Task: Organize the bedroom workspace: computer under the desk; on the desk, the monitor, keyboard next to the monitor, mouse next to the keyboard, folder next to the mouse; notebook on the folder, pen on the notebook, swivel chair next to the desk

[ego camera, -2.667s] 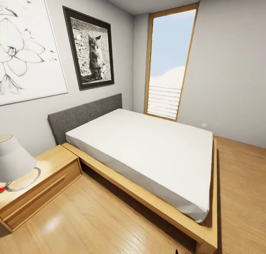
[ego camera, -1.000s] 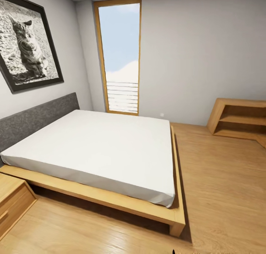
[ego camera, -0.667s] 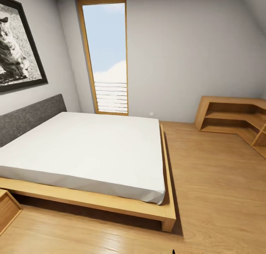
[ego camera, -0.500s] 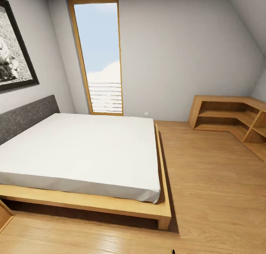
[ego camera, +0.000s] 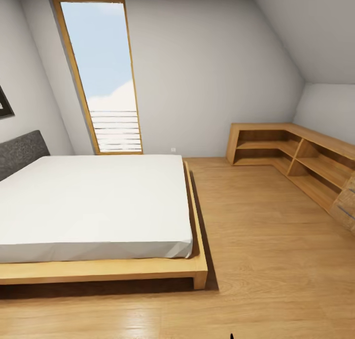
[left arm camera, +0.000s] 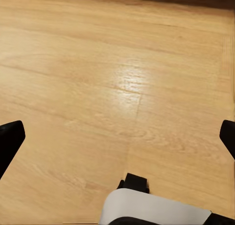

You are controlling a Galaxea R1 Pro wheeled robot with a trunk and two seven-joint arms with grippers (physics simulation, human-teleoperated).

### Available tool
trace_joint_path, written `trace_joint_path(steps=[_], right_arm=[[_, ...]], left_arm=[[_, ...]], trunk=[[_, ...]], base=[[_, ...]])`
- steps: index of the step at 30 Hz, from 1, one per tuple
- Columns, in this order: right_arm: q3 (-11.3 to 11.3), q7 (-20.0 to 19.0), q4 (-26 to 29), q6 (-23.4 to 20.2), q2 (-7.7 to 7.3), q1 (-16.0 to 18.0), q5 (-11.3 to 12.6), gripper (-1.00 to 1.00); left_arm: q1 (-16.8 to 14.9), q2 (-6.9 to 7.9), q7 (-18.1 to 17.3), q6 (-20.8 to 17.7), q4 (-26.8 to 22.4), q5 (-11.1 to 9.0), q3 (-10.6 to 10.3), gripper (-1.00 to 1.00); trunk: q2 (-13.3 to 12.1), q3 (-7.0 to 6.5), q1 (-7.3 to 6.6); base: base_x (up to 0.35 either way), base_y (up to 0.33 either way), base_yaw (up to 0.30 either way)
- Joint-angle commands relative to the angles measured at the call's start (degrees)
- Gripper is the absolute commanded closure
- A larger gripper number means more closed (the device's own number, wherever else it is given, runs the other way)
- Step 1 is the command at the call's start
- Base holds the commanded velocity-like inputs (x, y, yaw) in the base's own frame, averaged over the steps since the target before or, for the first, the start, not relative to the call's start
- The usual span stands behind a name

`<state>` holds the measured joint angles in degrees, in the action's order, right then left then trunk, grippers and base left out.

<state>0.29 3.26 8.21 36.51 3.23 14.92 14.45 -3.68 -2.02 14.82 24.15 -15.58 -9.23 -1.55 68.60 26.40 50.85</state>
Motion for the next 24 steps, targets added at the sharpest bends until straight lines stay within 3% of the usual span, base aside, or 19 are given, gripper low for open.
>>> trace_joint_path(steps=[1,12,24], right_arm=[[0.06,0.26,-0.04,0.14,0.03,0.06,-0.03,-1.00],[0.06,0.26,-0.04,0.14,0.03,0.06,-0.03,-1.00],[0.08,0.26,-0.04,0.16,0.03,0.08,-0.03,-1.00]], left_arm=[[-0.02,0.01,0.12,0.20,-0.01,-0.39,-0.21,-1.00],[-0.02,0.07,0.12,0.28,-0.03,-0.43,-0.29,-1.00],[-0.02,0.01,0.12,0.29,-0.02,-0.36,-0.29,-1.00]], trunk=[[0.04,0.06,-0.03],[0.04,0.06,-0.03],[0.04,0.06,-0.03]], base=[[-0.330,0.000,-0.300],[-0.282,0.132,-0.300],[-0.013,0.295,-0.300]])
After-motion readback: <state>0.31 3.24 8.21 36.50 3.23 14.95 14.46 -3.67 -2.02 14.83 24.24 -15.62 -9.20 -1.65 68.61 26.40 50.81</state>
